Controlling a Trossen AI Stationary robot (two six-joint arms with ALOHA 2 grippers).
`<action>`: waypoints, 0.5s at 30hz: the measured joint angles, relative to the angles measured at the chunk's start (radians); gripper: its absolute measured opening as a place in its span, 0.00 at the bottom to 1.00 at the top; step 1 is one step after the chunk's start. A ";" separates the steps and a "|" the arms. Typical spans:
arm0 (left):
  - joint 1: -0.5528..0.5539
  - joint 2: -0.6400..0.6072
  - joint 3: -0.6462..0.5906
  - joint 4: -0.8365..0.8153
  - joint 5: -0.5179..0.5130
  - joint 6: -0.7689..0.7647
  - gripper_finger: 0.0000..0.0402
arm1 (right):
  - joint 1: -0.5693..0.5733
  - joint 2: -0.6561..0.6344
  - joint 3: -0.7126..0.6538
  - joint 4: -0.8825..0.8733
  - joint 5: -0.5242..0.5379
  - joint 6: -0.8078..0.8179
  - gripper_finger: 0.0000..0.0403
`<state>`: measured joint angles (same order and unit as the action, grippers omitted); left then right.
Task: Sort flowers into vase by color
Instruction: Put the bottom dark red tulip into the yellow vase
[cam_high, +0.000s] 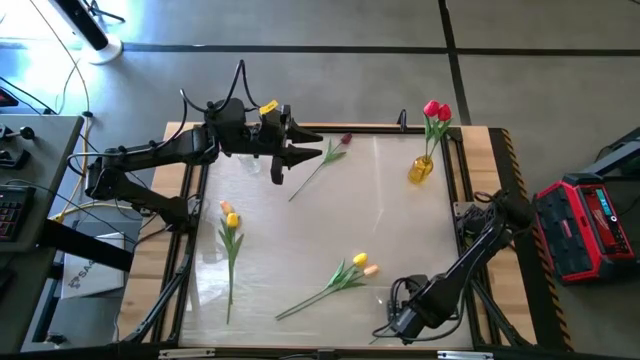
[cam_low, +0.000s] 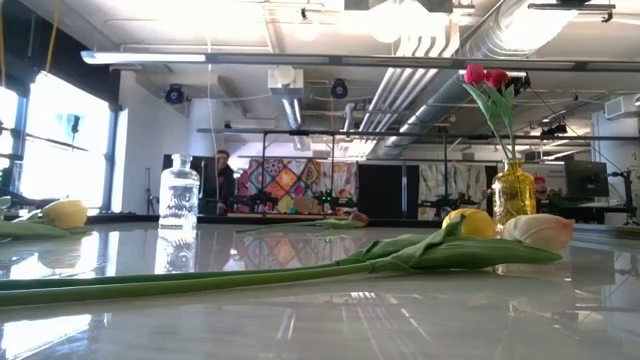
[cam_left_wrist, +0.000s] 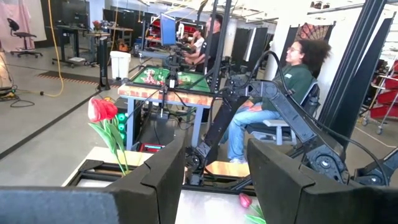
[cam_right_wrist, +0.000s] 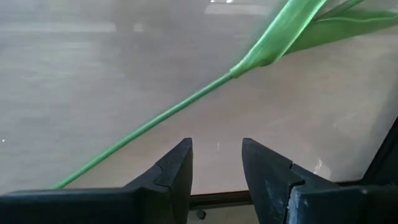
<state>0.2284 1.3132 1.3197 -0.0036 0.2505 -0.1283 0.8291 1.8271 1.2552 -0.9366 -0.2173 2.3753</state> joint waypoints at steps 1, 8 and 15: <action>0.000 0.000 0.000 0.000 0.000 0.000 0.41 | -0.003 0.000 0.000 -0.003 0.000 0.000 0.31; 0.000 0.000 0.000 0.000 0.000 0.000 0.41 | -0.042 0.000 0.000 -0.008 0.008 -0.001 0.31; 0.000 0.000 0.000 0.000 0.000 0.000 0.41 | -0.028 0.004 -0.049 0.070 -0.011 0.010 0.31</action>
<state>0.2283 1.3132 1.3197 -0.0034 0.2508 -0.1280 0.8008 1.8313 1.2062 -0.8666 -0.2286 2.3857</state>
